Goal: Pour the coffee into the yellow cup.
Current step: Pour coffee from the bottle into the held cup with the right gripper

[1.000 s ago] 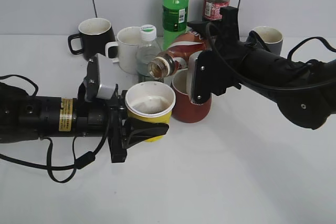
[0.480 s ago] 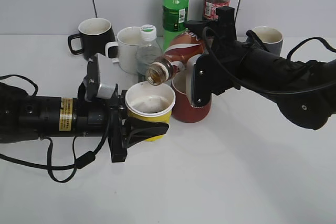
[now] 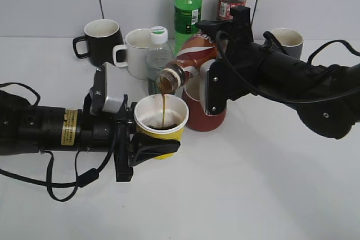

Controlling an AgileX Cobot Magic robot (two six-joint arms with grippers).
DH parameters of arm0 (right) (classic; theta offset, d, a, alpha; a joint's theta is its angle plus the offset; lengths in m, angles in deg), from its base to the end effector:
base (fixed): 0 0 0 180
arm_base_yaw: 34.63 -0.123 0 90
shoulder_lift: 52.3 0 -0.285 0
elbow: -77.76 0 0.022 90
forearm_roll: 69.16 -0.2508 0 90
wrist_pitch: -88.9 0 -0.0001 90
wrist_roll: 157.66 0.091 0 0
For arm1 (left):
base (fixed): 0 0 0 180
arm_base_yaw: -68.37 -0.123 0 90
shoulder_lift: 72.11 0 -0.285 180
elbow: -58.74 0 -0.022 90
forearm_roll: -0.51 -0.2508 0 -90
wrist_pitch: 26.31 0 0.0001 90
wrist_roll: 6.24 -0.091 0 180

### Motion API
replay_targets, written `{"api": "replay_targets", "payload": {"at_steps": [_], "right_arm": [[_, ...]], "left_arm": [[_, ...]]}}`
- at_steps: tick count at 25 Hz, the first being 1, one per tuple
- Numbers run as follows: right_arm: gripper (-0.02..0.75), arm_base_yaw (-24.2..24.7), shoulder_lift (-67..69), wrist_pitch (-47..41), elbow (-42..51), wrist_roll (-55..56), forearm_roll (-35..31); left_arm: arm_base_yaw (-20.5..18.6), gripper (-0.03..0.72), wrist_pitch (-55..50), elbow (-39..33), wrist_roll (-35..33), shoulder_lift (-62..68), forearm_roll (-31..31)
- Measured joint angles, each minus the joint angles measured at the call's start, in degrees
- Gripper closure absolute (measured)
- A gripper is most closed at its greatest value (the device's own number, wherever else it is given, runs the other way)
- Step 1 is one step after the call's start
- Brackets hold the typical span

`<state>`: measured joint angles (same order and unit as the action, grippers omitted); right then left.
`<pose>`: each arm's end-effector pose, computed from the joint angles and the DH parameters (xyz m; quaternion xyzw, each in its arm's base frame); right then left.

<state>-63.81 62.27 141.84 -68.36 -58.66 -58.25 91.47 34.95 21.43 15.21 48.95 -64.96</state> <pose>0.3058 0.1865 0.1705 -0.6578 0.3451 -0.2766 0.6097 0.2538 -0.1871 0.1136 0.5178 0.6232 -0.3807 0.4457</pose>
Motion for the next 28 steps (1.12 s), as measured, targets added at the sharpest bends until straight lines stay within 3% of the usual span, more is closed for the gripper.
{"api": "replay_targets", "payload": {"at_steps": [28], "right_arm": [[0.225, 0.0, 0.0, 1.38, 0.0, -1.9, 0.0]], "left_arm": [[0.0, 0.339, 0.17, 0.0, 0.05, -0.04, -0.81]]}}
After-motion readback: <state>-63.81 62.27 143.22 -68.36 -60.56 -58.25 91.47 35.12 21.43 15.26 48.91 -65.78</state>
